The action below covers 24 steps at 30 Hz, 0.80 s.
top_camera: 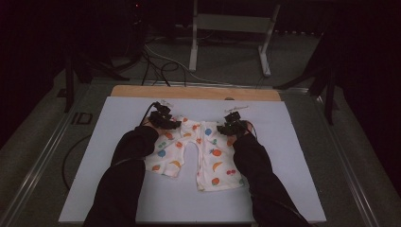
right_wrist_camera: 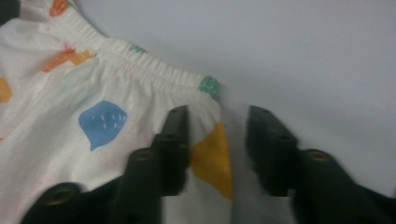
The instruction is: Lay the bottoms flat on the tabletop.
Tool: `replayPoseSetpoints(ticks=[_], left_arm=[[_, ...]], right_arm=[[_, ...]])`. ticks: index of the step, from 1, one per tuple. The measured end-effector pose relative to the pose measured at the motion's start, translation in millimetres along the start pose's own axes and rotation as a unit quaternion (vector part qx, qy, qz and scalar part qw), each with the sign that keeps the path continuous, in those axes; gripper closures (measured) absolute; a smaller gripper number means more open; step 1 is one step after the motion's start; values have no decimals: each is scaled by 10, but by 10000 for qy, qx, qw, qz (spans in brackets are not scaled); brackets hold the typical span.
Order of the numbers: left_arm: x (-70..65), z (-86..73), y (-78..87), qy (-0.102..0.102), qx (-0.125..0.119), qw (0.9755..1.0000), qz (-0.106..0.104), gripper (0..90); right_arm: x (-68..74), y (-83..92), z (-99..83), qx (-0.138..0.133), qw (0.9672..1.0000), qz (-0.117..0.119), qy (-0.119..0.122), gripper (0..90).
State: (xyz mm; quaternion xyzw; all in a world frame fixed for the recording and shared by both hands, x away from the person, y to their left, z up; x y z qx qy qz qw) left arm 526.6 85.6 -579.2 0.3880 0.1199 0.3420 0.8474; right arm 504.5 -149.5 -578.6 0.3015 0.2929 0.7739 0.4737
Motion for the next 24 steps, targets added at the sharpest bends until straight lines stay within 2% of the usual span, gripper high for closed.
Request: replayPoseSetpoints(ticks=[2, 3, 5, 6, 8, 9, 14, 15, 22, 24], left_arm=[[-2, -10, -24, -43, -23, 10000, 60, 484], [-5, -4, -27, -24, -64, 10000, 52, 513], [-24, 9, -29, 0, -111, 9999, -29, 645], [-24, 10, -32, -30, -87, 10000, 17, 704], [-30, 15, -30, 12, -91, 9999, -48, 844], [-28, 11, -24, -24, -76, 10000, -30, 872], [-24, 15, 23, -125, -110, 9998, 115, 899], [-17, 21, 41, -100, -152, 9997, 144, 900], [77, 67, 213, -36, -366, 9985, 408, 900], [115, 65, 253, 34, -401, 9980, 477, 900]], right_arm=[[15, 4, -10, 25, 9995, -170, 269, 719], [40, 5, -10, 34, 9993, -165, 334, 766], [50, 14, 0, -7, 9986, -278, 455, 856], [57, 17, 5, -29, 9986, -276, 461, 882], [64, 24, 22, -83, 9986, -277, 451, 890], [64, 31, 28, -100, 9983, -304, 482, 892], [72, 50, 75, -197, 9981, -327, 483, 895], [78, 55, 92, -252, 9983, -325, 419, 895], [96, 41, 235, -388, 9977, -340, 447, 896], [116, 24, 293, -409, 9975, -350, 462, 895]])
Point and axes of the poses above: each handheld gripper's, and its own axes: y roughly backward along the jaws, z roughly out of its top, x roughly to its left, the point moved 8 cm from there along -y, roughly forward along the jaws, and after that the axes turned 11 degrees about -y, right-handed, at the moved point
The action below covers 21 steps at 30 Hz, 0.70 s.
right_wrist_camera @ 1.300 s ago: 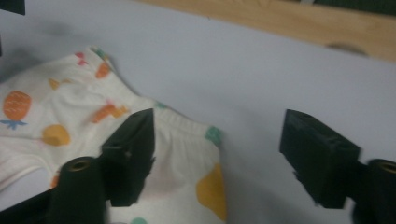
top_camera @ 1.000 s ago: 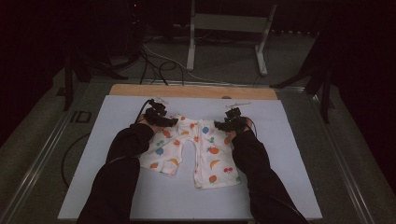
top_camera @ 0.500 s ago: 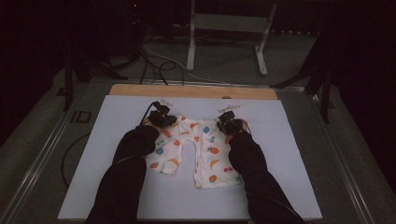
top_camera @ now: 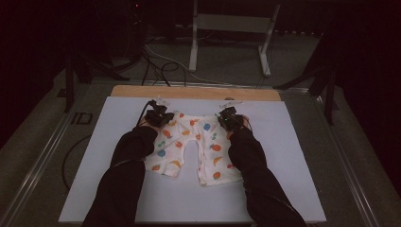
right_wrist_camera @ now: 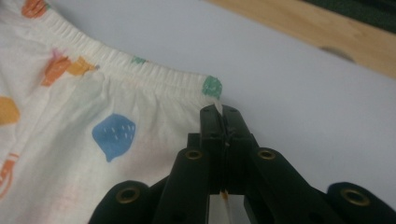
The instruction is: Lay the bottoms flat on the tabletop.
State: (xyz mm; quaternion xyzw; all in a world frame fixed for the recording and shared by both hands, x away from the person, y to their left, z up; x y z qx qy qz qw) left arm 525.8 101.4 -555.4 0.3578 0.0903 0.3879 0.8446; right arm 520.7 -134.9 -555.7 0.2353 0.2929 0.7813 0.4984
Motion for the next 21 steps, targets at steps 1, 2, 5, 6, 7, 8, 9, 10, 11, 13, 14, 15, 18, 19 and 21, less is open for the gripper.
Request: replayPoseSetpoints(ticks=[1, 2, 5, 6, 7, 8, 9, 10, 11, 13, 14, 15, 18, 19, 21], left_arm=[[20, -2, 18, -4, -5, 10000, 51, 900], [38, -1, 35, 15, -22, 10000, 90, 900], [94, -2, 63, 66, -8, 9997, 220, 900], [106, 4, 68, 99, -36, 9997, 235, 900], [115, 8, 71, 120, -38, 9995, 279, 900], [127, 6, 75, 102, -8, 9994, 326, 900], [134, 9, 75, 118, -17, 9993, 346, 900], [143, 8, 76, 107, 1, 9992, 398, 899], [150, 6, 76, 120, -1, 9990, 429, 899], [151, -1, 71, 127, -12, 9989, 462, 899], [149, -6, 63, 147, -10, 9988, 469, 899], [142, -11, 54, 156, -1, 9989, 440, 899], [152, -10, 47, 206, -22, 9983, 539, 898], [155, -12, 46, 175, -3, 9982, 567, 898], [157, -12, 45, 183, -25, 9983, 554, 897]], right_arm=[[13, -11, 32, -19, 10000, 13, 10, 895], [33, -25, 62, -45, 10000, 30, 10, 896], [78, -79, 133, -73, 9999, -24, 66, 895], [90, -96, 153, -71, 9999, -37, 79, 896], [93, -110, 173, -83, 9999, -66, 97, 895], [96, -124, 188, -78, 9999, -47, 89, 895], [98, -137, 203, -90, 9999, -61, 72, 895], [98, -146, 216, -89, 9999, -72, 86, 895], [93, -153, 230, -100, 9998, -93, 116, 895], [96, -158, 254, -133, 9998, -116, 105, 894], [92, -163, 263, -156, 9997, -133, 105, 894], [92, -160, 273, -186, 9997, -133, 119, 894], [94, -177, 276, -192, 9997, -118, 81, 891], [95, -189, 266, -139, 9998, -114, 65, 891], [104, -201, 262, -138, 9997, -125, 141, 888]])
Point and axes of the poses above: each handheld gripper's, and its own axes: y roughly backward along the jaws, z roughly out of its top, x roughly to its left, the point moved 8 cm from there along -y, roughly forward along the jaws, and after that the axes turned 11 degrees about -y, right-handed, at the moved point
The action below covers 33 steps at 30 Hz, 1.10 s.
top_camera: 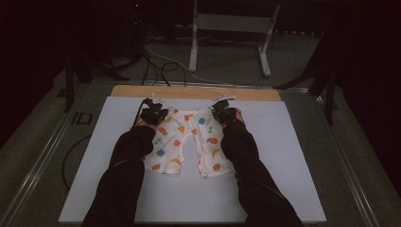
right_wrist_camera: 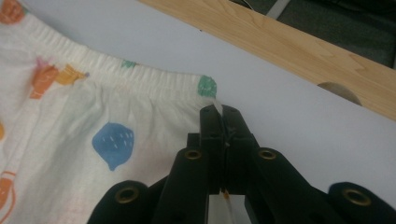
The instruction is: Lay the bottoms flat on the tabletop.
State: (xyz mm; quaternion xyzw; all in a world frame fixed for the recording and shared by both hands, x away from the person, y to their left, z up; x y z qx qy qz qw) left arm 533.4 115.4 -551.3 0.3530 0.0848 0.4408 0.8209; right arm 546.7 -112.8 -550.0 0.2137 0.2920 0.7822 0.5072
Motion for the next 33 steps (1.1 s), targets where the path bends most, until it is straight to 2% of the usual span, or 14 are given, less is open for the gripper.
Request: replayPoseSetpoints(ticks=[2, 3, 4, 5, 7, 10, 12, 14, 17, 22, 23, 26, 31, 33], left_arm=[[22, -14, 1, 33, 3, 10000, 46, 888], [29, -13, 0, 57, -44, 10000, 52, 860], [32, -21, -6, 99, 18, 9999, 66, 765], [27, -26, -12, 126, 57, 9999, 50, 647], [20, -12, 0, 144, 36, 9999, 76, 516], [-17, 6, 2, 261, 72, 9996, -100, 320], [-58, 22, 20, 265, 51, 9993, -254, 248], [-99, 34, 51, 236, 32, 9985, -503, 157], [-124, 50, 105, 285, 20, 9969, -732, 70], [-157, 95, 254, 215, -83, 9953, -940, 17], [-159, 99, 286, 189, -100, 9954, -934, 11], [-155, 113, 399, 143, -207, 9952, -942, 9], [-211, 117, 573, 28, -367, 9930, -1122, 6], [-237, 95, 623, 5, -345, 9919, -1222, 6]], right_arm=[[2, -11, -2, 5, 10000, -11, -29, 821], [-5, -15, -3, 1, 10000, -32, -44, 725], [-5, -19, -4, 47, 9999, 21, -102, 643], [-8, -17, 1, 22, 9999, 8, -151, 609], [-16, 12, 24, -79, 9997, 47, -234, 484], [-11, 23, 20, 0, 9994, 140, -317, 348], [-7, 46, 26, -35, 9993, 136, -357, 277], [17, 60, 25, -32, 9990, 229, -382, 216], [77, 90, 21, -15, 9985, 443, -328, 125], [151, 195, 43, -96, 9972, 698, -245, 99], [170, 224, 47, -149, 9961, 832, -257, 98], [196, 289, 51, -192, 9952, 927, -250, 98], [239, 381, 34, -144, 9942, 1065, 24, 99], [247, 416, 25, -155, 9940, 1076, 99, 98]])
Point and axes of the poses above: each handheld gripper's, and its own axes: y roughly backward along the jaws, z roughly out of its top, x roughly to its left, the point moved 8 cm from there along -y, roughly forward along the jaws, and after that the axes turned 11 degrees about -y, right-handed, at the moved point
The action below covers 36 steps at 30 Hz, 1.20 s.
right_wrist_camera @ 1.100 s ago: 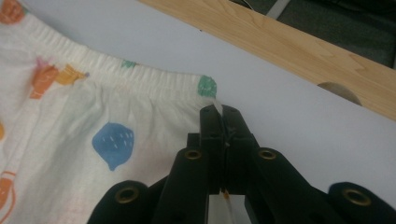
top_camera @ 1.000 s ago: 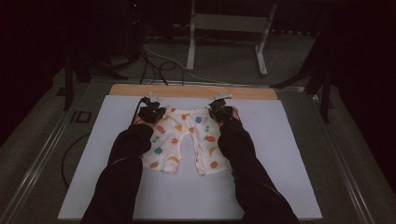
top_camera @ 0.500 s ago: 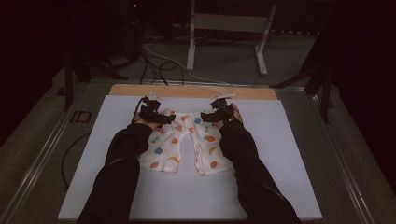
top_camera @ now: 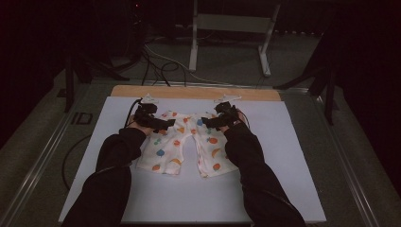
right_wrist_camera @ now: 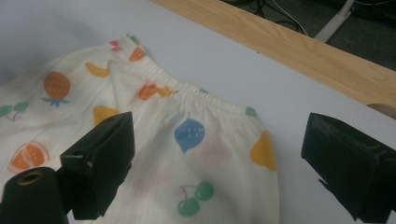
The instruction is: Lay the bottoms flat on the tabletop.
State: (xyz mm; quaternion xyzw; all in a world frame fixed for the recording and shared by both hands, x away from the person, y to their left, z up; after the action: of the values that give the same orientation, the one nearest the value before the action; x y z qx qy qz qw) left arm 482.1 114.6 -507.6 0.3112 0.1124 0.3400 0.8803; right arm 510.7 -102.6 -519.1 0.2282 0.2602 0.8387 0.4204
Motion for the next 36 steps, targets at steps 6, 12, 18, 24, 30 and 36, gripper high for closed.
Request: replayPoseSetpoints(ticks=[6, 12, 18, 24, 30, 36], left_arm=[[-83, -63, 92, -95, 79, 9996, -270, 5], [-175, -119, 166, -277, 88, 9985, -467, 5], [-287, -183, 237, -368, 43, 9978, -555, 4], [-423, -274, 287, -508, 83, 9963, -684, 4], [-539, -393, 374, -571, 143, 9953, -769, 4], [-619, -574, 485, -586, 104, 9946, -854, 3]], right_arm=[[19, 109, -59, 62, 9999, 136, 40, 98], [29, 222, -191, 144, 9995, 243, 126, 97], [45, 312, -356, 224, 9988, 419, 116, 90], [116, 409, -486, 225, 9979, 549, 275, 91], [192, 500, -587, 170, 9968, 649, 443, 91], [254, 578, -717, 147, 9961, 710, 511, 92]])
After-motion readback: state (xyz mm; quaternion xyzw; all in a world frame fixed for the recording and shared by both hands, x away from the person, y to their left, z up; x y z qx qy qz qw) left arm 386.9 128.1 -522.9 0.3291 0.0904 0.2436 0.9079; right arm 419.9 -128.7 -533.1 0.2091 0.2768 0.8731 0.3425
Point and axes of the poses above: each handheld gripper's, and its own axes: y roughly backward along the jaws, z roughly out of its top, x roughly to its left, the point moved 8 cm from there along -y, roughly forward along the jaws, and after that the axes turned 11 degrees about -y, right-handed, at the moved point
